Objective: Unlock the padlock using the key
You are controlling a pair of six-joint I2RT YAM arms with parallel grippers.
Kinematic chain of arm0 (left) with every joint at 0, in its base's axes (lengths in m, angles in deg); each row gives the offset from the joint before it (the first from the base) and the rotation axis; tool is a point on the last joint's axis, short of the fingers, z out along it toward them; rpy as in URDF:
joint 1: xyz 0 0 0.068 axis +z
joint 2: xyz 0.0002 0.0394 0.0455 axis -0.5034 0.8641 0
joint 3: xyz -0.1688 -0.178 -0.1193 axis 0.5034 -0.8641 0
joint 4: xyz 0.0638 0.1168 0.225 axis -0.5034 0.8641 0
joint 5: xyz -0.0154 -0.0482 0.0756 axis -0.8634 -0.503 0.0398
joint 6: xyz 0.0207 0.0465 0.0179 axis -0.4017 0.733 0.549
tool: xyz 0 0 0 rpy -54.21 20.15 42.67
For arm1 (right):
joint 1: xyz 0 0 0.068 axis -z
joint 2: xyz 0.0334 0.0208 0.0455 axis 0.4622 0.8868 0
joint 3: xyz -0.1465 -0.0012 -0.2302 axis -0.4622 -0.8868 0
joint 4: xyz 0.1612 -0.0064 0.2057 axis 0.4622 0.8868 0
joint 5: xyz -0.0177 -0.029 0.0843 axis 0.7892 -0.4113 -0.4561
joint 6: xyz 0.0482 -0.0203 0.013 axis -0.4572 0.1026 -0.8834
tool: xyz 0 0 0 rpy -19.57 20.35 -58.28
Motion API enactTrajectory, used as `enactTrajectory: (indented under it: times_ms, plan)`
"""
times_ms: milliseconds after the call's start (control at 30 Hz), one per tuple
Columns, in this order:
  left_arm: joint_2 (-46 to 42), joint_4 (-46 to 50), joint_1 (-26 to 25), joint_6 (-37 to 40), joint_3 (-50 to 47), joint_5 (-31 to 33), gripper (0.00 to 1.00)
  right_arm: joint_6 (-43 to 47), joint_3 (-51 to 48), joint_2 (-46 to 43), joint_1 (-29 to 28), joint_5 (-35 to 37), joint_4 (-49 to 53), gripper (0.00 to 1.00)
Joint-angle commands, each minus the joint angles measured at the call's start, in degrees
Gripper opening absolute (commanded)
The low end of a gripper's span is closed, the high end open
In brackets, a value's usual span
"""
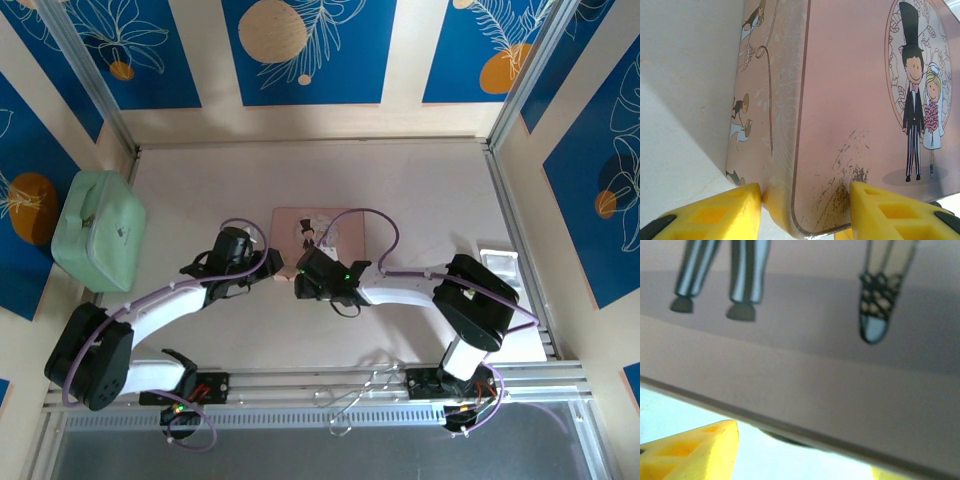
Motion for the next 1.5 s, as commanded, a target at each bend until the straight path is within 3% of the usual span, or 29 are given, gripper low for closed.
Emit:
enactTrajectory:
  times_ms: [0,567,1033,1333,1467]
  plan:
    - [-0.22,5.39,0.56,-0.4,-1.87,-0.83,0.48,3.53,-2.61,-0.66,1.39,-3.43,-4.22,0.65]
    - [-1.05,3.89,0.47,-2.78,-4.1,-0.89,0.47,2.12,-0.88,2.72,1.78,-1.85,-3.59,0.67]
    - [-3.69,2.47,0.47,-6.35,-7.12,-2.3,0.46,1.17,-5.89,-2.41,2.66,-1.43,-6.35,0.66]
    - [-5.72,9.71,1.27,-2.83,-0.86,0.77,0.62,2.43,-3.75,-2.8,1.58,-1.95,-4.41,0.66]
    - [-3.02,9.65,2.58,-1.48,2.53,0.57,0.65,2.02,-3.98,-4.47,0.44,-1.13,-3.63,0.67]
